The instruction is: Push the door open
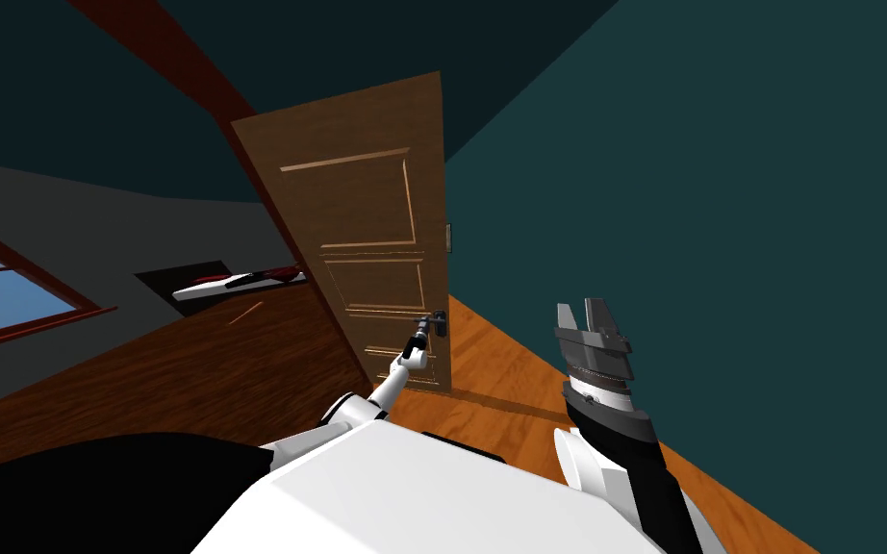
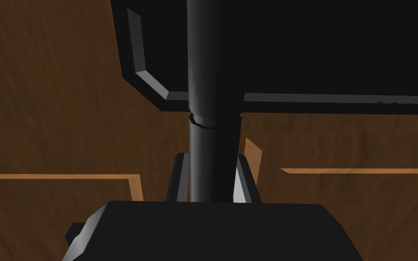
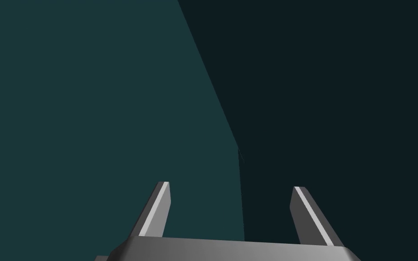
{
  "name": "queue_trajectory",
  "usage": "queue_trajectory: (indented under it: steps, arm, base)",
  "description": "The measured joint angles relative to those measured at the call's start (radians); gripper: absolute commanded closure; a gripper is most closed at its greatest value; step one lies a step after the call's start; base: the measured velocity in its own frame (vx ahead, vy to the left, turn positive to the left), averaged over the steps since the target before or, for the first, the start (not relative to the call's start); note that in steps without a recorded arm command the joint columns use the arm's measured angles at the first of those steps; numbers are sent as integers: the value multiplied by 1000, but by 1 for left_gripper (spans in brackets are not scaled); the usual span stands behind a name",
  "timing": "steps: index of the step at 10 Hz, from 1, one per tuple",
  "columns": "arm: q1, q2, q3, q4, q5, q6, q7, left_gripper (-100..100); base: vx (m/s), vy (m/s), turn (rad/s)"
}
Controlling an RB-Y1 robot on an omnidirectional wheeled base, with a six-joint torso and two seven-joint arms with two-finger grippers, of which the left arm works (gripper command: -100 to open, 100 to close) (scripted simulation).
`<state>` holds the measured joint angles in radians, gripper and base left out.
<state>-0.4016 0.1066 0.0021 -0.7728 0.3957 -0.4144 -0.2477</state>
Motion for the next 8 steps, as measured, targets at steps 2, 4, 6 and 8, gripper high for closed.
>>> queue_trajectory:
  steps: [2,4,6,8]
  arm:
    - [-5,9,24,19,5,-16,1,100]
    - [-2,11,58,6,10,-3,-17,100]
    - [-2,21,79,10,14,-5,-21,100]
    - [-12,29,97,34,18,-21,-19,100]
  base:
    - [170,-142,83]
    - [175,-130,73]
    - [169,-119,68]
    - [130,-112,60]
